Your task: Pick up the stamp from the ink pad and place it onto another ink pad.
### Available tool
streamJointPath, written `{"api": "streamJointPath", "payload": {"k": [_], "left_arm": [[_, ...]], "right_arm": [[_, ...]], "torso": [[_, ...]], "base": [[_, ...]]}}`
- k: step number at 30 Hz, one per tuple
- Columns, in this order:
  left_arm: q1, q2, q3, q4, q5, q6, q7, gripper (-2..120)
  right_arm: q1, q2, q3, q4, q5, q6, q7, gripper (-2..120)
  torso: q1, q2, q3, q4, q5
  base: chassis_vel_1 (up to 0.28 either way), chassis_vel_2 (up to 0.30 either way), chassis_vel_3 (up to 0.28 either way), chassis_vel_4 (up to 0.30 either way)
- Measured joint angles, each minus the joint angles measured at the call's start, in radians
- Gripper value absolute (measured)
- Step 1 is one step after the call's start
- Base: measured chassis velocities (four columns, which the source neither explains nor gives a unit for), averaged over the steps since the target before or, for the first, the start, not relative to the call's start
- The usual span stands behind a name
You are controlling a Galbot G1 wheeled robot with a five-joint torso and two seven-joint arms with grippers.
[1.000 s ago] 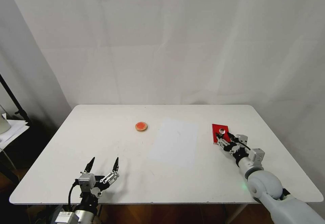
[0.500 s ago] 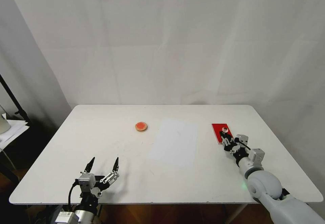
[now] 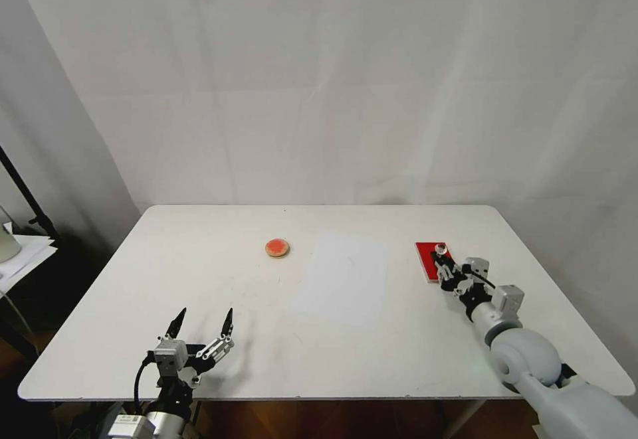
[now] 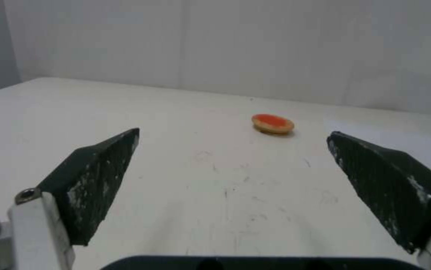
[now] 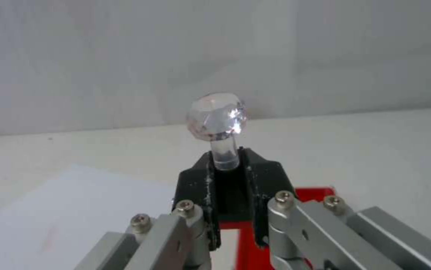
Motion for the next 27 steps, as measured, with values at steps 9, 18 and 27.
{"api": "streamJointPath", "payload": {"k": [9,18,27], "left_arm": [[0.000,0.000,0.000,0.000,0.000,0.000,0.000,100],[0.000,0.000,0.000,0.000,0.000,0.000,0.000,100],[0.000,0.000,0.000,0.000,0.000,0.000,0.000,100]], "right_arm": [[0.301,-0.018,-0.326,-0.016,0.138,-0.031,-0.034,11],[0.465,0.061,-0.562,-0.114,0.162,-0.056,-0.043,11],[0.454,0.074,-0.599,-0.149,0.161,-0.056,-0.032,11]], "torso": [[0.000,0.000,0.000,0.0004,0.0000],[0.000,0.000,0.000,0.0003,-0.0003],[0.000,0.000,0.000,0.0000,-0.0002]], "base": [[0.000,0.000,0.000,0.000],[0.000,0.000,0.000,0.000],[0.000,0.000,0.000,0.000]]}}
